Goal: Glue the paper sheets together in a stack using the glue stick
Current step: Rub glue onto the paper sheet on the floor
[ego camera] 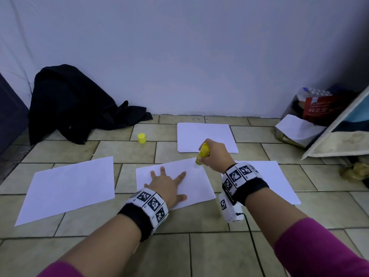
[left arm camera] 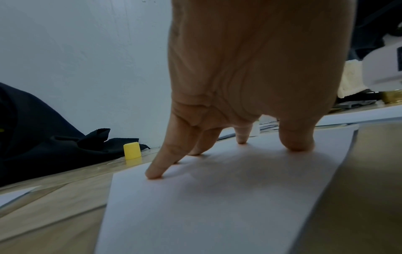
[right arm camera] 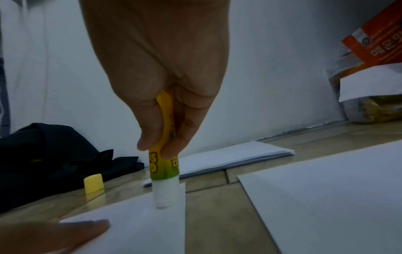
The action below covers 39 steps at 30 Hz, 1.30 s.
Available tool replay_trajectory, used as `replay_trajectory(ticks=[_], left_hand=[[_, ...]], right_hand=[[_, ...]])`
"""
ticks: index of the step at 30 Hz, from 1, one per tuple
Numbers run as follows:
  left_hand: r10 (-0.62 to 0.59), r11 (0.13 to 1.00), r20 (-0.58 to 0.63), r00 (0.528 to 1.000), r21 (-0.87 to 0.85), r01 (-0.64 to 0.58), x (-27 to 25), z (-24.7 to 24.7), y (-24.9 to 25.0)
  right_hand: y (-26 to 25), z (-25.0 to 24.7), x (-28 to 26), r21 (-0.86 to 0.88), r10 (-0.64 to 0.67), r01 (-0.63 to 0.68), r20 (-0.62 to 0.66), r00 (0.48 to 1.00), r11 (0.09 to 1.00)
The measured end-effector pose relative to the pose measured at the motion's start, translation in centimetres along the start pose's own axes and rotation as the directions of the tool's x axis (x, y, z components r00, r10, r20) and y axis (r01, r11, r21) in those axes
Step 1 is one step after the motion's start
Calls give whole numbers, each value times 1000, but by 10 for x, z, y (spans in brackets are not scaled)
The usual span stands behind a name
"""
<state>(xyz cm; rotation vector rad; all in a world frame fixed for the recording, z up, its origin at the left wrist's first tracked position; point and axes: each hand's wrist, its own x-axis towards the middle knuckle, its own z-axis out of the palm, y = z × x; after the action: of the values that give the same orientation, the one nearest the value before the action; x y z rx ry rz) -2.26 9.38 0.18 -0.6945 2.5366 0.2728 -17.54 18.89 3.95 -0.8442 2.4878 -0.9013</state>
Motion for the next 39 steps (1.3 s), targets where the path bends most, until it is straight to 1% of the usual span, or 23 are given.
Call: replay_trajectory(ticks=[3, 8, 12, 15, 19, 21, 24, 25, 27, 29, 30, 33, 35, 39], left_hand=[[1, 1000, 2, 1000, -1, -1, -1, 0, 0], [-6, 1000, -17, 1000, -28, 5, -2, 3, 0], [0, 1000, -23, 1000, -18, -1, 0, 1, -2], [43, 999, -3, 999, 20, -43, -1, -5, -6], [86, 983, 73, 994, 155, -97, -2, -21, -17], [103, 967, 91, 991, 226, -121, -3, -27, -23], [108, 954, 75, 991, 271, -124, -7, -28, -31], [137, 949, 46, 990, 282, -144, -8, -26, -33], [249, 927, 12, 968, 285, -242, -9, -20, -36], [348, 903, 43, 937, 252, -347, -9, -16, -37], [362, 896, 59, 930, 251, -365, -9, -16, -37], [338, 901, 27, 941, 281, -332, -11, -16, -35], [315, 914, -7, 949, 273, -301, -11, -14, -34], [275, 947, -25, 961, 180, -267, -6, -7, -33]], right_hand=[[3, -5, -13, -57, -16, 19, 51, 999, 998], [14, -12, -46, -73, -32, 40, 103, 994, 997], [21, -17, -66, -107, -52, 67, 138, 989, 992], [23, -21, -72, -148, -55, 82, 174, 983, 986], [19, -32, -70, -174, -16, 56, 225, 974, 983], [15, -39, -66, -122, -16, 38, 178, 984, 992], [9, -48, -60, -10, -51, 52, 34, 998, 999], [7, -50, -58, 11, -53, 53, -2, 999, 999], [6, -49, -54, 45, -37, 38, -34, 999, 998], [5, -44, -50, 65, -18, 20, -29, 999, 998], [4, -41, -48, 70, -10, 11, -27, 1000, 997], [2, -32, -41, 114, 21, -17, -36, 999, 993], [-2, -24, -34, 137, 15, -8, -49, 999, 991], [-20, -8, -17, 166, -34, 43, -57, 998, 985]])
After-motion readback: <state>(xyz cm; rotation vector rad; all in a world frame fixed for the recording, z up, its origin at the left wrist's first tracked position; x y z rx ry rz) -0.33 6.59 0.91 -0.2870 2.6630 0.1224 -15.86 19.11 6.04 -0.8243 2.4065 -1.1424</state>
